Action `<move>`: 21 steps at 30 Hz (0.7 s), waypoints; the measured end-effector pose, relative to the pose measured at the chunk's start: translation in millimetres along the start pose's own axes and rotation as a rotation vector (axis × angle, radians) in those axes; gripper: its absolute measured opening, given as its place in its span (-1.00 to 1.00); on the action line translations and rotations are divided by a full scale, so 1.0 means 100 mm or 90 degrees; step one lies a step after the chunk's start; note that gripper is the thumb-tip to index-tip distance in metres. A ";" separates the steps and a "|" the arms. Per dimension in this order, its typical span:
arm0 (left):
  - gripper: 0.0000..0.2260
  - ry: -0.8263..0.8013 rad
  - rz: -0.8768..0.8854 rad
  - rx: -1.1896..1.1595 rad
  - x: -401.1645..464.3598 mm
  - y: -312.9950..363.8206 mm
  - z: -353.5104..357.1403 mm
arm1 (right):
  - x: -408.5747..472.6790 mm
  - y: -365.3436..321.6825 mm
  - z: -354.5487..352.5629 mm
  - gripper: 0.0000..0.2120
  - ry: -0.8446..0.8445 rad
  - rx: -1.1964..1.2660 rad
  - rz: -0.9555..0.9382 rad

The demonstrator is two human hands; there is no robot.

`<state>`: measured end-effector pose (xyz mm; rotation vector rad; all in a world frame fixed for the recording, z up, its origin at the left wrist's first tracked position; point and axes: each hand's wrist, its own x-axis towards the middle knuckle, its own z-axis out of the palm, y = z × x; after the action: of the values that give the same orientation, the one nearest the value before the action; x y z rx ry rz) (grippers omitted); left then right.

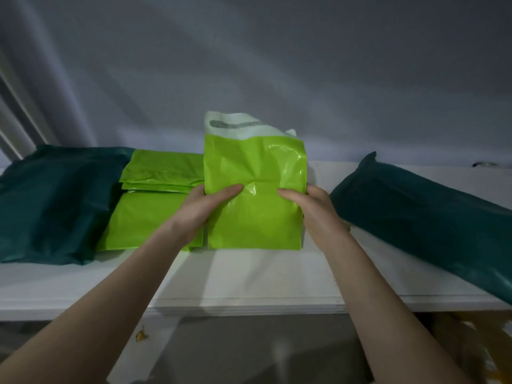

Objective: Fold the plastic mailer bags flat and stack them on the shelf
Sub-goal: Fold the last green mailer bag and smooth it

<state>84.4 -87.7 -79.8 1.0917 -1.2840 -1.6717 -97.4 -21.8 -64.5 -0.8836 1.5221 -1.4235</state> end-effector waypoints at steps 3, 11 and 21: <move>-0.84 0.015 0.002 0.015 0.03 -0.01 0.02 | 0.04 0.03 -0.02 -0.90 0.009 -0.022 -0.001; -0.83 0.003 -0.003 0.013 0.04 -0.03 0.05 | 0.08 0.05 -0.05 -0.90 0.022 0.029 -0.027; -0.80 0.067 0.092 0.047 0.12 -0.11 0.12 | 0.10 0.15 -0.14 -0.85 0.057 -0.033 -0.038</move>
<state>68.0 -92.4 -90.7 1.0881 -1.3325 -1.4519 -113.9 -23.9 -80.8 -0.9144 1.6175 -1.4898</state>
